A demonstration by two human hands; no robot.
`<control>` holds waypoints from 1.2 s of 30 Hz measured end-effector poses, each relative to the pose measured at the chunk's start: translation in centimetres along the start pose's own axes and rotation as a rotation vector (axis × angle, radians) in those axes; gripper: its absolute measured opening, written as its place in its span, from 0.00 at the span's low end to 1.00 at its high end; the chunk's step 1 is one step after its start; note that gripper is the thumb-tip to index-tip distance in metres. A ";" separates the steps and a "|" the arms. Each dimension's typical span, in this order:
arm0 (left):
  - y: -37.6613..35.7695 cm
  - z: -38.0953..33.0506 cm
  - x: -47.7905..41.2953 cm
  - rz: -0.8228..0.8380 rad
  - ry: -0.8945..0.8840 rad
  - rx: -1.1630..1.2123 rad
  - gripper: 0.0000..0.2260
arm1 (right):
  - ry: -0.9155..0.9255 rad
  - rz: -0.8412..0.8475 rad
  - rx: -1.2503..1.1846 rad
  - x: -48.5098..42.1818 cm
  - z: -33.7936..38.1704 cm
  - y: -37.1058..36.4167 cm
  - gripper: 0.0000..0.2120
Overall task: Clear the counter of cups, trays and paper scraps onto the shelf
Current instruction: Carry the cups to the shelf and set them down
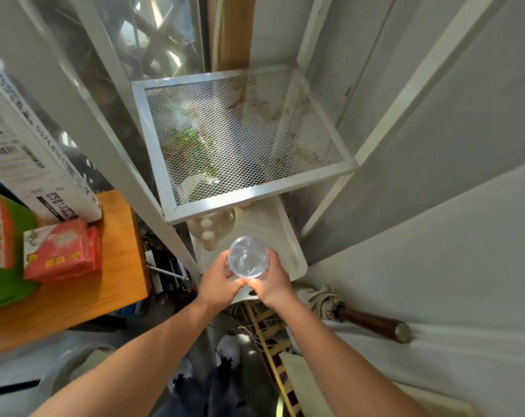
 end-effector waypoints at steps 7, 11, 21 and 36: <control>-0.7 1.3 -0.5 0.024 0.002 -0.042 0.25 | -0.016 -0.013 0.090 -0.4 -0.9 0.2 0.37; -0.6 1.7 -0.3 0.020 0.037 -0.051 0.27 | -0.045 -0.025 0.074 -0.2 -1.2 0.5 0.37; 0.1 0.7 0.4 0.017 0.085 -0.139 0.30 | -0.069 -0.032 0.016 0.4 -1.0 0.6 0.38; 4.9 -5.2 7.0 0.072 -0.071 -0.385 0.16 | 0.091 -0.231 0.366 7.3 4.8 3.3 0.24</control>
Point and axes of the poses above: each hand's wrist, its own x-axis away from the middle knuckle, its own y-axis out of the back of the hand, z = x × y, the point moved 5 cm from there along -x, towards the middle knuckle, and after that the axes turned 7 degrees about -x, right-handed, at the moved point
